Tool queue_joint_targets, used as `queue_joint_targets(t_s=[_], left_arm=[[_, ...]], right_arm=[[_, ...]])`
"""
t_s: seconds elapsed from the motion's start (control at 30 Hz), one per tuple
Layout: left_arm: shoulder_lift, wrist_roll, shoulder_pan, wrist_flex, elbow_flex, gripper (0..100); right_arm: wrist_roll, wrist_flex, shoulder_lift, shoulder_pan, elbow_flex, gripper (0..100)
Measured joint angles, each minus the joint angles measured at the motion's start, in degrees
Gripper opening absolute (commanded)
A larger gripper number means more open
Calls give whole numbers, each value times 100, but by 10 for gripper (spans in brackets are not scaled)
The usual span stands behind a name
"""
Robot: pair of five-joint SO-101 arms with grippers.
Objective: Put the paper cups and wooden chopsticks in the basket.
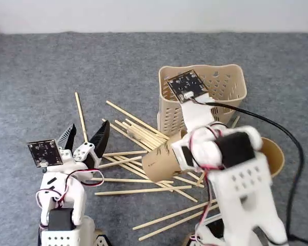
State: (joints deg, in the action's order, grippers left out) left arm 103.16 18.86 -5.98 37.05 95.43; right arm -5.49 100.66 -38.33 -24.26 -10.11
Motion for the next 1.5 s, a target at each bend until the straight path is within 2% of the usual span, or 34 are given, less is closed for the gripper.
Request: queue_joint_targets(t_s=[0.2,0.63,0.87,1.07,1.17,1.3,1.5], left_arm=[[0,0,18,-44,18,316],[0,0,18,-44,105,316],[0,0,18,-44,105,316],[0,0,18,-44,105,316],[0,0,18,-44,132,316],[0,0,18,-44,141,316],[0,0,18,-44,141,316]], right_arm=[[-721,0,-668,237,35,7],[-3332,0,-1503,2989,237,7],[-4123,0,-2031,4088,1020,7],[-4721,0,-2136,4738,1037,8],[-4976,0,-2171,4826,976,8],[-5257,-70,-2180,4862,475,8],[-5521,-835,-2180,5152,-589,8]])
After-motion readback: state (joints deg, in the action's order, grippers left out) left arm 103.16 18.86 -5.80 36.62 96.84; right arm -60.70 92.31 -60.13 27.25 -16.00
